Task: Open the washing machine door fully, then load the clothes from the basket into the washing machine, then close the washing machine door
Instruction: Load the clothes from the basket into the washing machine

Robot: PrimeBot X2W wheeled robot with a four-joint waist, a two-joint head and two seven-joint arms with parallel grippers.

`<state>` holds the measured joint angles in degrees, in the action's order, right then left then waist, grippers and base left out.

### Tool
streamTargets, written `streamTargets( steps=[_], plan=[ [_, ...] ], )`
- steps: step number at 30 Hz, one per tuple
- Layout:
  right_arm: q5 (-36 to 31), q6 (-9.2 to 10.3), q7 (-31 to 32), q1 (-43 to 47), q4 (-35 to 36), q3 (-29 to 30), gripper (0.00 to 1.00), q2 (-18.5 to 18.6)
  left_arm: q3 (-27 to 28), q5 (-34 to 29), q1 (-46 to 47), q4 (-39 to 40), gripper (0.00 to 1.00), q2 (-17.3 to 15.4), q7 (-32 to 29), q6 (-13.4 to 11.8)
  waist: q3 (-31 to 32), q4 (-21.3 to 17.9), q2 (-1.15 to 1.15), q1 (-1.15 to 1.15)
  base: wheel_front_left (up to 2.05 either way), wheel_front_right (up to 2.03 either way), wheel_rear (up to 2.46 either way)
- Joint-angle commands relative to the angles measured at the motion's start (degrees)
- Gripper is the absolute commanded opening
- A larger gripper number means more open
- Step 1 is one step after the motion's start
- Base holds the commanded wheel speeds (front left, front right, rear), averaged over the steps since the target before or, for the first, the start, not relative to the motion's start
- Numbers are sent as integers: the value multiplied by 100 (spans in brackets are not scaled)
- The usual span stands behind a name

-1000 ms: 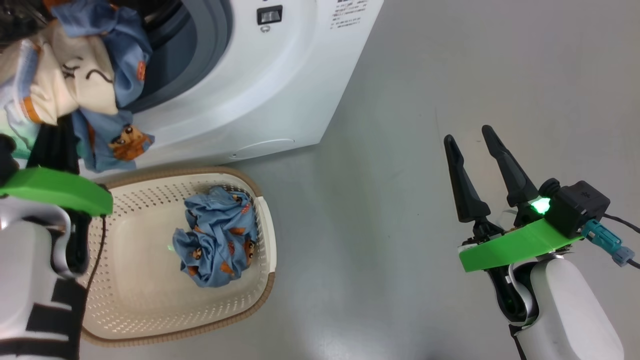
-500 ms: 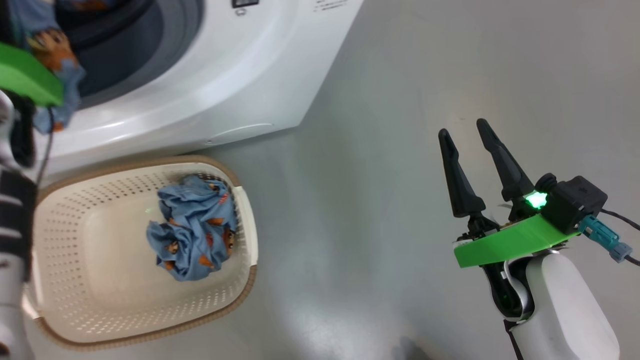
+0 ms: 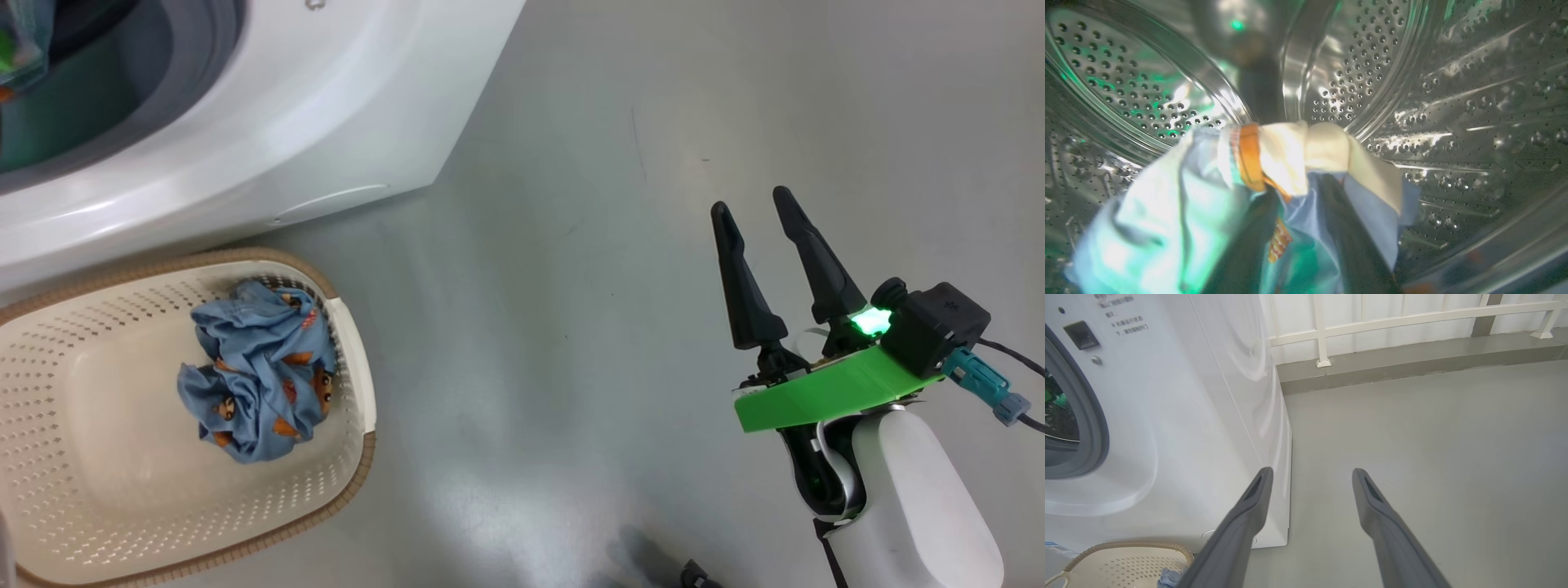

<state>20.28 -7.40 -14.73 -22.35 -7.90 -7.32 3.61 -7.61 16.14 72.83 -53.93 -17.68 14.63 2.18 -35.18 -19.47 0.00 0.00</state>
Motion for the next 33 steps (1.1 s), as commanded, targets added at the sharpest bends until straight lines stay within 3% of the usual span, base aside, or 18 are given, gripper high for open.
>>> streamTargets(
  steps=[1, 7, 13, 18, 33],
  plan=[
    [6, -9, -27, 24, 151, -107, 100, -27, 49, -70, 98, 51, 100, -251, 34, -41, -30, -4, 0, 0, 0, 0, 0],
    [-16, -9, -27, 4, 111, -108, 100, -47, -78, -71, 132, -615, 100, -124, 31, 74, 46, 102, 0, 0, 0, 0, 0],
    [-55, -9, -27, 14, 76, -94, 100, -32, -93, -31, -110, -618, 100, -11, 35, 190, 269, 288, 0, 0, 0, 0, 0],
    [-53, -9, -27, 28, 45, -121, 100, 4, -21, 23, -462, -335, 100, -4, 36, 286, 467, 397, 0, 0, 0, 0, 0],
    [-8, -9, -27, 198, -108, -112, 100, 178, 489, 182, -2301, 978, 100, 408, 37, 308, 1310, 790, 0, 0, 0, 0, 0]
  ],
)
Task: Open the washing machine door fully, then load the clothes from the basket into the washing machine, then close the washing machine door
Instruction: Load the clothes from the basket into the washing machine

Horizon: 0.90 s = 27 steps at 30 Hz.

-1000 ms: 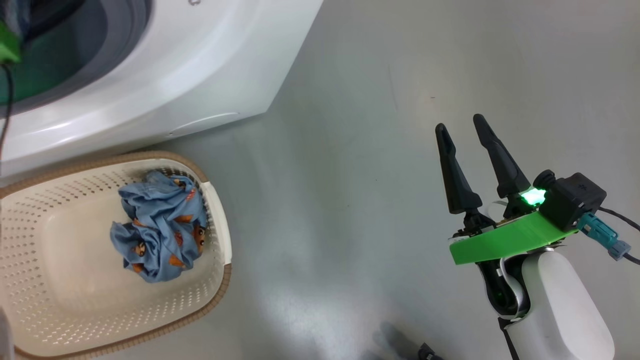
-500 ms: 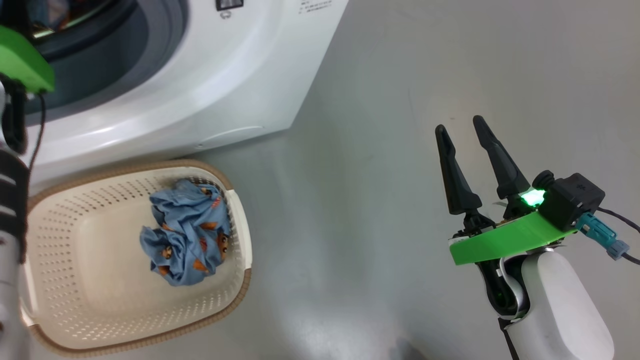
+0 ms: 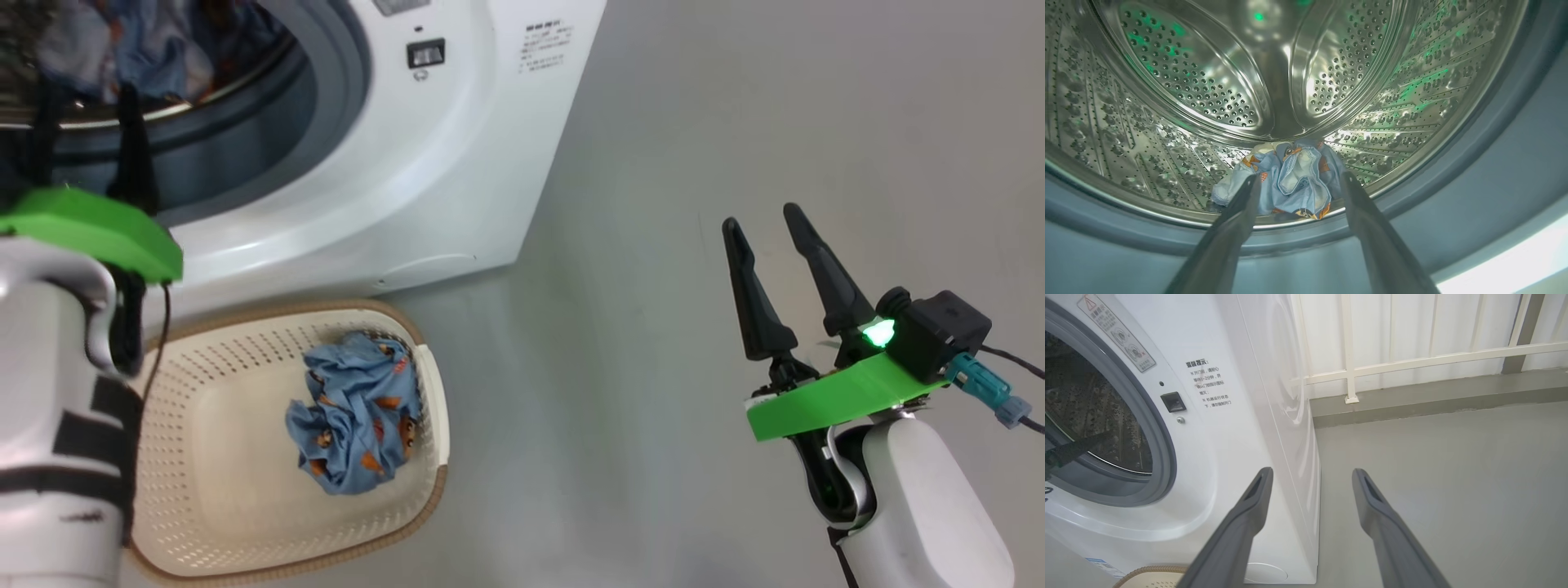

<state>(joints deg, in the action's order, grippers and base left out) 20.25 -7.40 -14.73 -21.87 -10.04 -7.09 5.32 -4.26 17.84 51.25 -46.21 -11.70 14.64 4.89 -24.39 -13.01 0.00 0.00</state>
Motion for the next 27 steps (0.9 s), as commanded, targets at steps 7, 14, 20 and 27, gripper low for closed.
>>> streamTargets(
  steps=[7, 14, 20, 27],
  plan=[
    [24, -9, -27, 251, 39, -154, 100, 92, 256, -28, -820, 699, 100, -66, 36, 84, 570, 297, 0, 0, 0, 0, 0],
    [64, -9, -27, 398, -57, -176, 100, 206, 395, -74, -1604, 1180, 100, 78, 36, 102, 1018, 472, 0, 0, 0, 0, 0],
    [108, -9, -27, 587, -119, -222, 100, 251, 528, -115, -2315, 1620, 100, 177, 36, 91, 1406, 570, 0, 0, 0, 0, 0],
    [141, -9, -27, 806, -167, -263, 100, 302, 679, -153, -3122, 2170, 100, 307, 36, 82, 1731, 691, 0, 0, 0, 0, 0]
  ],
)
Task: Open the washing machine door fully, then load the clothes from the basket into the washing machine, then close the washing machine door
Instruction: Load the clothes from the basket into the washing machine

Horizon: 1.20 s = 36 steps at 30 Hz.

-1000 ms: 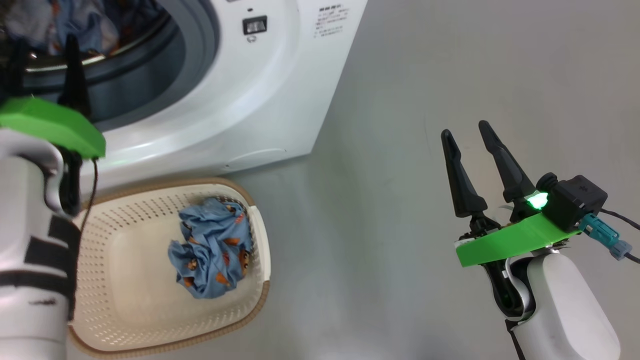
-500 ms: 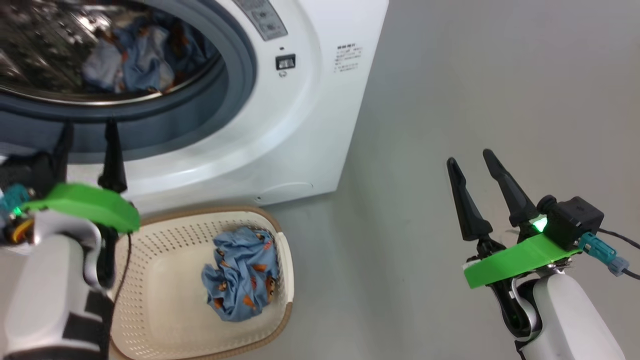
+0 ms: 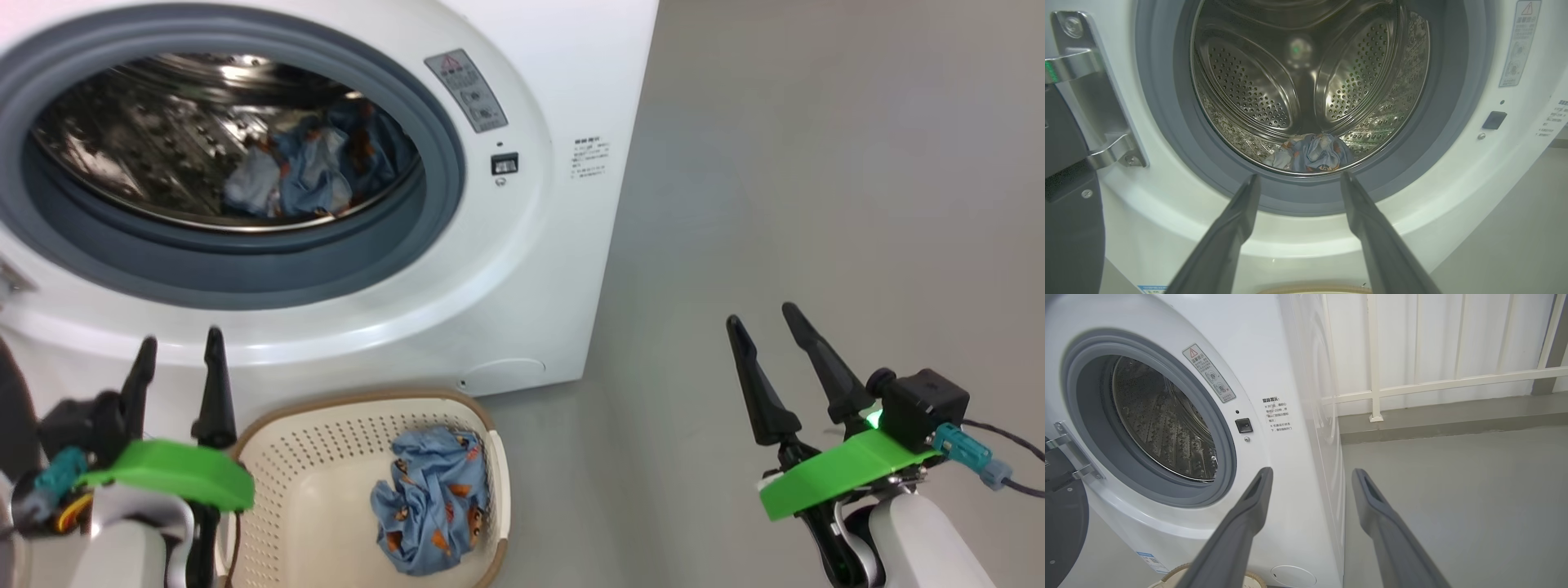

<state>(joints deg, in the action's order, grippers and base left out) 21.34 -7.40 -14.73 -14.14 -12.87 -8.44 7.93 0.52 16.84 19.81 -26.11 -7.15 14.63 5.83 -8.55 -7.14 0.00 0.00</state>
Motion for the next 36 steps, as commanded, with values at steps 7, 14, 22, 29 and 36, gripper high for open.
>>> streamTargets(
  steps=[7, 14, 22, 29, 36],
  plan=[
    [94, -9, -27, 213, 40, -178, 100, 144, 315, -36, -729, 558, 100, 10, 37, -44, 517, 198, 0, 0, 0, 0, 0],
    [113, -9, -27, 372, 41, -163, 100, 207, 355, -40, -1243, 917, 100, 145, 37, -124, 743, 287, 0, 0, 0, 0, 0],
    [115, -9, -27, 438, 79, -149, 100, 257, 366, -49, -1538, 1260, 100, 240, 37, -214, 810, 326, 0, 0, 0, 0, 0],
    [115, -9, -27, 456, 96, -145, 100, 293, 346, -21, -1646, 1360, 100, 298, 37, -240, 839, 348, 0, 0, 0, 0, 0],
    [98, -9, -27, 477, 101, -120, 100, 312, 320, 9, -1669, 1399, 100, 338, 37, -244, 852, 350, 0, 0, 0, 0, 0]
  ],
)
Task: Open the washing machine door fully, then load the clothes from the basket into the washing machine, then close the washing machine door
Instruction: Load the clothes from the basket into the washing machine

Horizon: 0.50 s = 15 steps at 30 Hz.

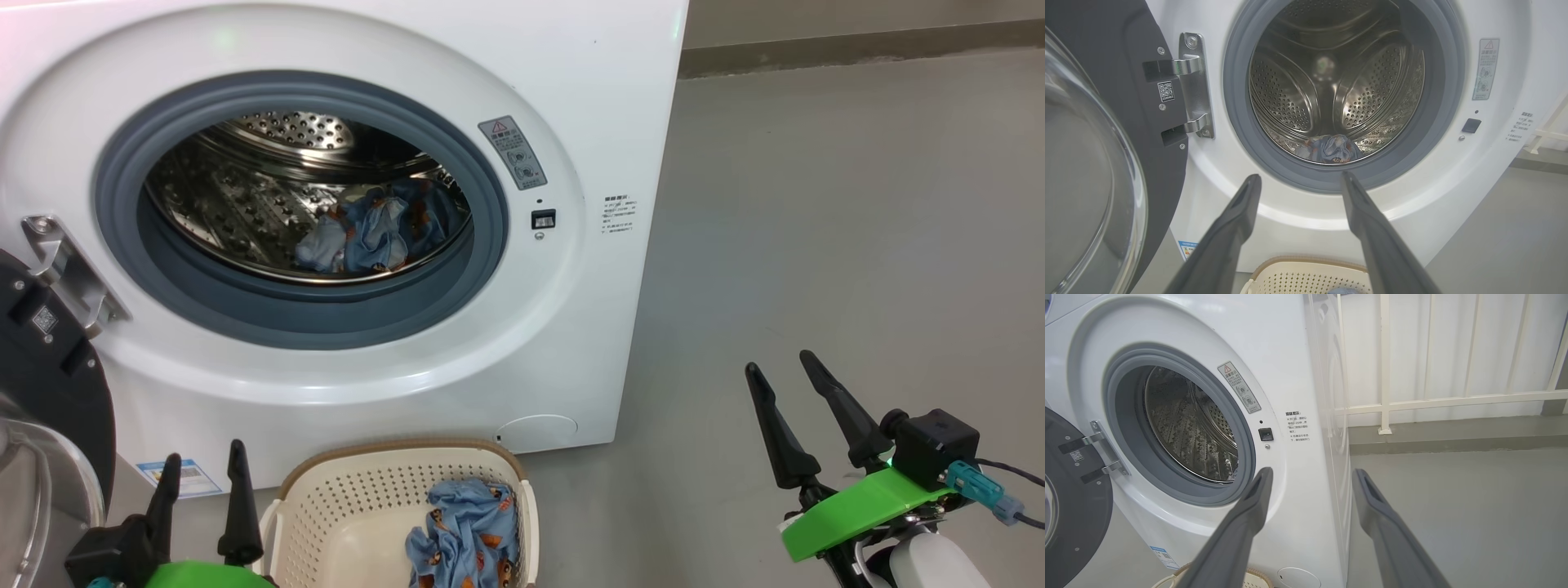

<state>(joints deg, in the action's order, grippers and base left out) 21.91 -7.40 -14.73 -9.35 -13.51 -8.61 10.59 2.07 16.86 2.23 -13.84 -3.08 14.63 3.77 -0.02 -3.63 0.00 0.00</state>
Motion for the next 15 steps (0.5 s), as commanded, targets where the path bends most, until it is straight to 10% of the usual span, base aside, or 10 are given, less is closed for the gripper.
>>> streamTargets(
  steps=[1, 15],
  plan=[
    [43, -9, -27, -4, 165, -104, 100, 51, 163, 9, 87, 177, 100, -64, 37, -38, -2, -2, 0, 0, 0, 0, 0],
    [50, -9, -27, -17, 155, -107, 100, 35, 150, 12, 133, 130, 100, -32, 37, -24, -42, -3, 0, 0, 0, 0, 0]
  ],
)
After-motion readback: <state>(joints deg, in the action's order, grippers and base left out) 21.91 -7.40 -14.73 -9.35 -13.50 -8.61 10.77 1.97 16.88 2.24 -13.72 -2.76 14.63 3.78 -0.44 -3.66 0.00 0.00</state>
